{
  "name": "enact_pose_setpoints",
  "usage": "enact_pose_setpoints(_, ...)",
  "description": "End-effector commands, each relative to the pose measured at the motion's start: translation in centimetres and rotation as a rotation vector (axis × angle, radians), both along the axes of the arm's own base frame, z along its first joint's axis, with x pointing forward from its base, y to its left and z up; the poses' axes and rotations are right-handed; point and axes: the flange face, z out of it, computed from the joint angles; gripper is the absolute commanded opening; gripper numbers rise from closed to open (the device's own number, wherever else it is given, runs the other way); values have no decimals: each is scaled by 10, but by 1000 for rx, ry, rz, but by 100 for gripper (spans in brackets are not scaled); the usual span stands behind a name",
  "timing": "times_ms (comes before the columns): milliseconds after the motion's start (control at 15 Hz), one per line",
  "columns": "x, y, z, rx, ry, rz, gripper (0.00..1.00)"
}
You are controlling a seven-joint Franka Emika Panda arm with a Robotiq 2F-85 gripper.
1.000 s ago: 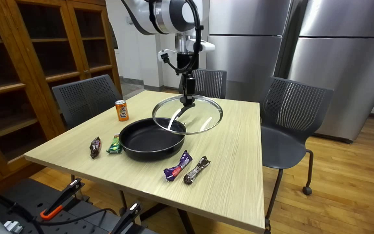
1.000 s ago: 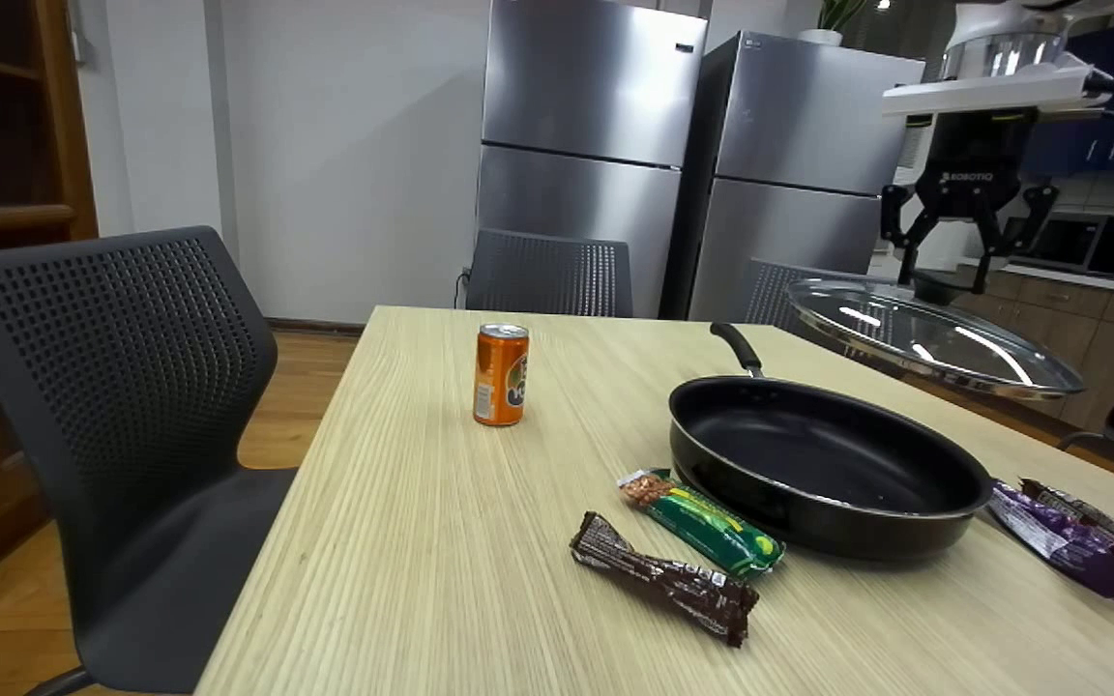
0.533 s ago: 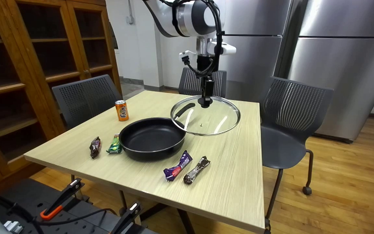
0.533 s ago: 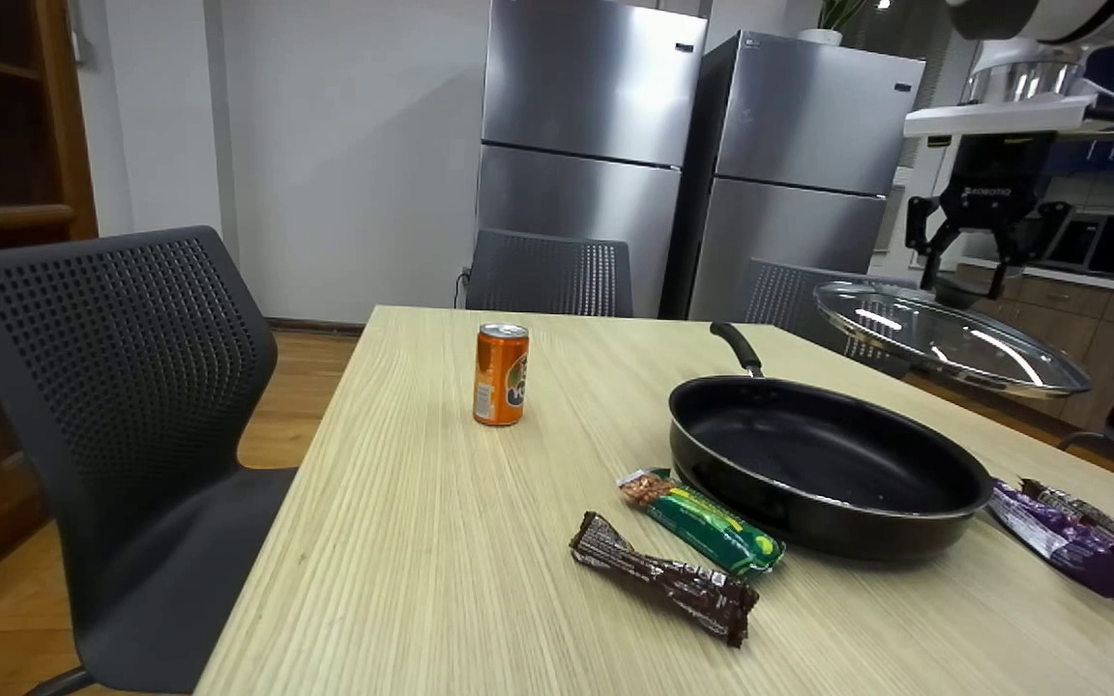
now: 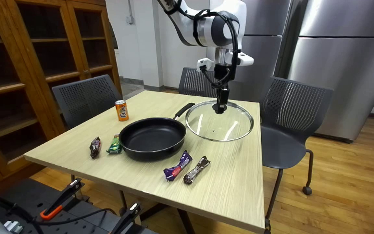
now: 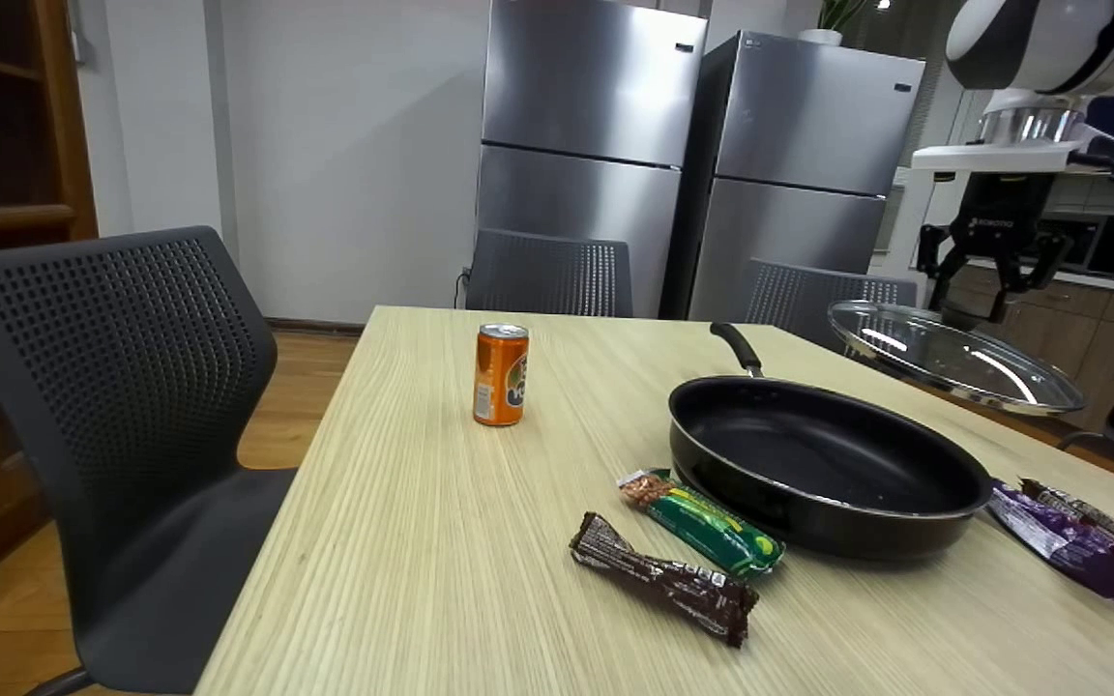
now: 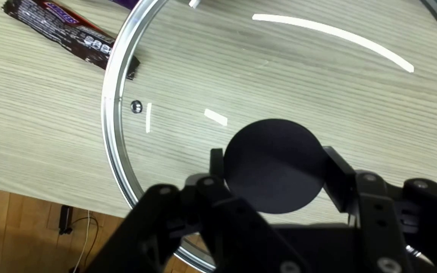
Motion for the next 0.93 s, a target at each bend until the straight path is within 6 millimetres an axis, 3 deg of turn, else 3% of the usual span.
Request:
enact_pose_setpoints(0,21,-22,7,34,-1,-14,38)
enact_pose_setpoints(200,34,-30,-5,34,5,-19,38)
enact_pose_setpoints(867,69,-22,-51,37,8,-26,38)
